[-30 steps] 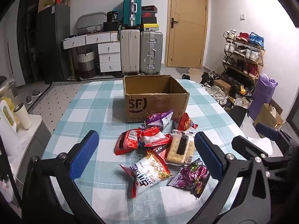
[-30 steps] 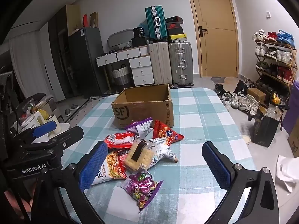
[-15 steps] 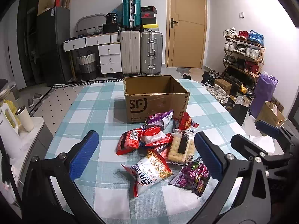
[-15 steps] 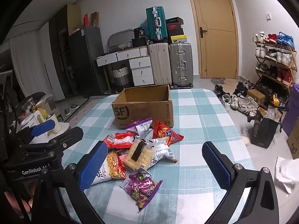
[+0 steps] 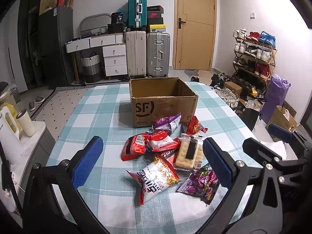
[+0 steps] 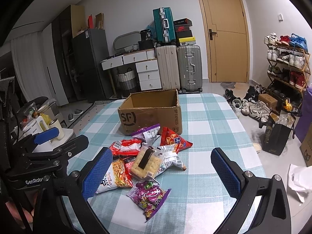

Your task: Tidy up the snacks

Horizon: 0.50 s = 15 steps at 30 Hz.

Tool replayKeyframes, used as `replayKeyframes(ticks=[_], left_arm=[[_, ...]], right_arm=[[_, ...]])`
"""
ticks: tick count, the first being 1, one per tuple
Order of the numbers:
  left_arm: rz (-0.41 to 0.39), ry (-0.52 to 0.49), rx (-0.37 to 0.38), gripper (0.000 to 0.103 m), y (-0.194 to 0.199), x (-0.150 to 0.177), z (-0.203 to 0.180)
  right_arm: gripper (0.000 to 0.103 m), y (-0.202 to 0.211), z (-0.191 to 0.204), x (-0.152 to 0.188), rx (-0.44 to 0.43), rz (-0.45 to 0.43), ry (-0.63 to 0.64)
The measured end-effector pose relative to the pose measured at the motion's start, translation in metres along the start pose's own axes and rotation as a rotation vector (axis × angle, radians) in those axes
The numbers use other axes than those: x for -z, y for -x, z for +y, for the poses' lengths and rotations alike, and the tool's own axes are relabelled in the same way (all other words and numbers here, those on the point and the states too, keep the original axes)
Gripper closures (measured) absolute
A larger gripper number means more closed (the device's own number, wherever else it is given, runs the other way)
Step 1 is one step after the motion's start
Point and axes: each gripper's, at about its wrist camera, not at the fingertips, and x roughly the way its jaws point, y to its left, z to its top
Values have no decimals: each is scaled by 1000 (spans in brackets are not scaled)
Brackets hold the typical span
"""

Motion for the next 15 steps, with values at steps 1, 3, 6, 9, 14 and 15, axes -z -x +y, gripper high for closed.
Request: replayKeyframes(ticks=[1,3,6,9,14,15], left_arm=[[0,1,1,1,0,0,0],[0,1,0,1,0,0,0],[0,-1,-1,1,0,0,-1],[1,0,0,1,0,1,-1],[1,-1,3,1,0,1,-2],[2,-3,3,1,0,1,-2]], right_arm=[[0,-1,0,0,2,0,1],[0,0,0,0,0,1,1],[0,0,0,0,2,-1,0],[0,0,0,0,0,-2,-3],[0,-1,1,0,4,-2,2],[0,0,1,0,2,-2,1]])
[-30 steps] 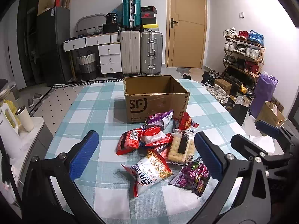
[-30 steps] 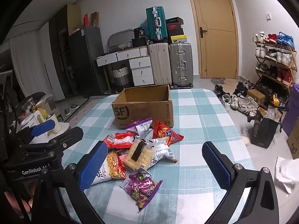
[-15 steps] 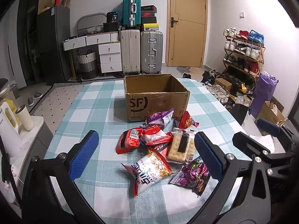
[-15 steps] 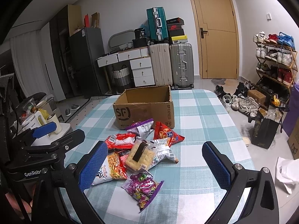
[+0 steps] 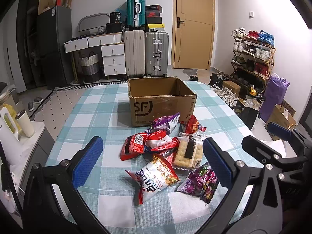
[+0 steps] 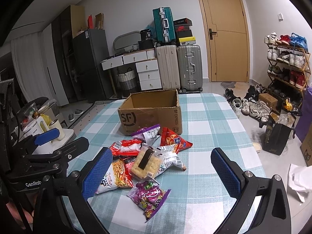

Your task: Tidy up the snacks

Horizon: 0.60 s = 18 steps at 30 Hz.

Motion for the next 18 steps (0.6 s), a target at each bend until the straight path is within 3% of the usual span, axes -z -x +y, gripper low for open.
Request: replayKeyframes(ticks=[18], left_arm=[[19,-2,10,1,-2,3,0]], right_arm=[[0,-4,2,1,-7,3,-2]])
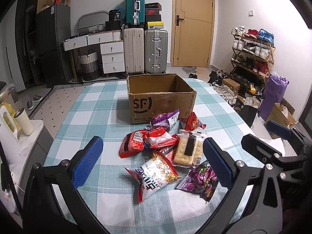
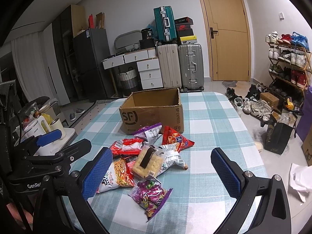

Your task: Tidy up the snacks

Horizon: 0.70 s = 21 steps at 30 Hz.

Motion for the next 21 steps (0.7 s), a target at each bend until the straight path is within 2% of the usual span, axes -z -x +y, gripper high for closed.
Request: replayKeyframes(ticks=[21], left_arm=[[39,9,14,1,-18,6,6]], right_arm=[[0,-7,0,13,-16,31,-7]])
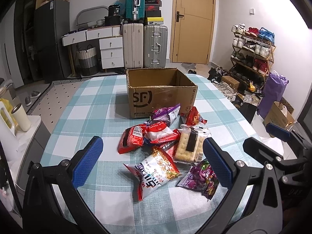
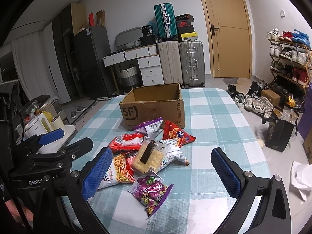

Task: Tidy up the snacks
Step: 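Lower the right tool onto the purple candy bag and close it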

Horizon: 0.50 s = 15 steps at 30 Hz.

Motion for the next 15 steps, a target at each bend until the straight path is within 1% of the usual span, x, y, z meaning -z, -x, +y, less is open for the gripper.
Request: replayKeyframes(ticks=[7,15], left_arm=[[2,3,-9,1,-6,3,6],[19,12,-17,1,-17,7,14]], right_arm=[[0,-15,-6,10,-15,40,-12],[0,-43,-12,31,-38,110,-33]])
